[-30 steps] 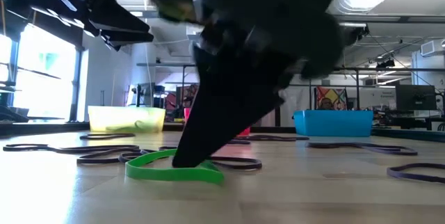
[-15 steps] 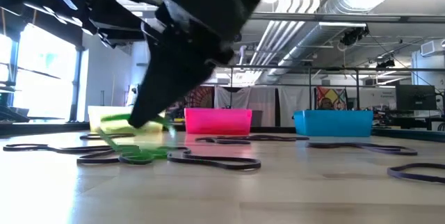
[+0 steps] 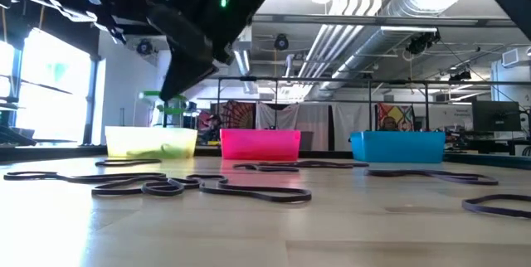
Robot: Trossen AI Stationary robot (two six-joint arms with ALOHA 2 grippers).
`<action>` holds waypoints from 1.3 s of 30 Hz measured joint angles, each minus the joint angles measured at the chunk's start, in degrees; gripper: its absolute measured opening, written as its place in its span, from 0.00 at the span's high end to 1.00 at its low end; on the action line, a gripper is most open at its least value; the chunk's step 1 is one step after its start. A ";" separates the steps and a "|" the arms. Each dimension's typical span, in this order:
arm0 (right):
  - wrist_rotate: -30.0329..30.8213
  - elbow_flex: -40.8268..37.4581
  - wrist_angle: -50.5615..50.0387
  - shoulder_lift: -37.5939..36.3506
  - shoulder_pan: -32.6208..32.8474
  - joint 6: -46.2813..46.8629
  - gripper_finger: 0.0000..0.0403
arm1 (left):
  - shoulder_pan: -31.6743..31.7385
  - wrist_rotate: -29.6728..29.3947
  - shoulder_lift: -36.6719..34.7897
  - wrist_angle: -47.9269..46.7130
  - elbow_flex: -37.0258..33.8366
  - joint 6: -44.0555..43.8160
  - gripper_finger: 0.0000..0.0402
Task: Sort rubber bands into baskets
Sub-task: Put the green rubber band into the yellow bin
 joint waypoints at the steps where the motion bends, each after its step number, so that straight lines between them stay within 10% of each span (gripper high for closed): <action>1: -0.11 0.05 0.48 0.00 -1.35 -0.69 1.00 | 0.28 -0.87 -1.32 -0.52 0.00 0.82 0.69; 18: -10.71 -0.02 26.56 1.11 -19.93 -2.77 1.00 | 14.89 1.34 -34.10 -31.31 0.00 -3.63 0.97; 39: -5.47 22.34 35.47 21.81 -26.78 -0.03 1.00 | 15.20 3.35 -37.33 -31.48 0.04 -1.65 0.98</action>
